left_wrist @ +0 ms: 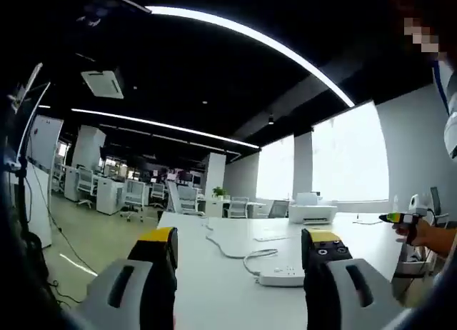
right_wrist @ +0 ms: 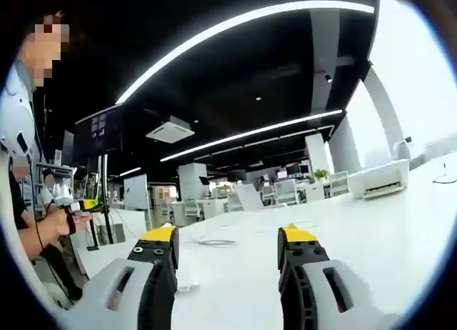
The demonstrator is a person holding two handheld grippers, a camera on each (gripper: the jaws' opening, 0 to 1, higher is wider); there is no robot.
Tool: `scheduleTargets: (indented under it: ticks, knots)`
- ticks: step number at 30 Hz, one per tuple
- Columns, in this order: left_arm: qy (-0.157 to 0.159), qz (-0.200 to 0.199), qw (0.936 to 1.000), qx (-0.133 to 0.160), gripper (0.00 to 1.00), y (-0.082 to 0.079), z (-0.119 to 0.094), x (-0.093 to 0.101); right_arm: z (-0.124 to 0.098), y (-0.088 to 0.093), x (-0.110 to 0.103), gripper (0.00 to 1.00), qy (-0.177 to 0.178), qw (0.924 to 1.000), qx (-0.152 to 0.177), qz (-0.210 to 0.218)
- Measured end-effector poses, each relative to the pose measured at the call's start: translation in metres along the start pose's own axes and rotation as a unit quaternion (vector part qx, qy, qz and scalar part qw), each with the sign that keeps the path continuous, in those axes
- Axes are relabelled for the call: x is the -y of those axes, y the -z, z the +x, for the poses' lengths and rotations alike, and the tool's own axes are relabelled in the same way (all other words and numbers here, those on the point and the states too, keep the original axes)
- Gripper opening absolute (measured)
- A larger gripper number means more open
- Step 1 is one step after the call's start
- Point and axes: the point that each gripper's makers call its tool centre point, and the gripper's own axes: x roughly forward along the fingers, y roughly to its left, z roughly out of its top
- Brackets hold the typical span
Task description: Pick up the power strip scattered on the table, fix it on the side mounting bracket of the table, and press the switch
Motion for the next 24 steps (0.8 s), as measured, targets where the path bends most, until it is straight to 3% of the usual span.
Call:
scheduleTargets:
  ticks: [24]
  knots:
    - [0.014, -0.005, 0.9999, 0.004, 0.75, 0.000, 0.002, 0.015, -0.009, -0.016, -0.010, 0.55, -0.016, 0.9996, 0.008, -0.021]
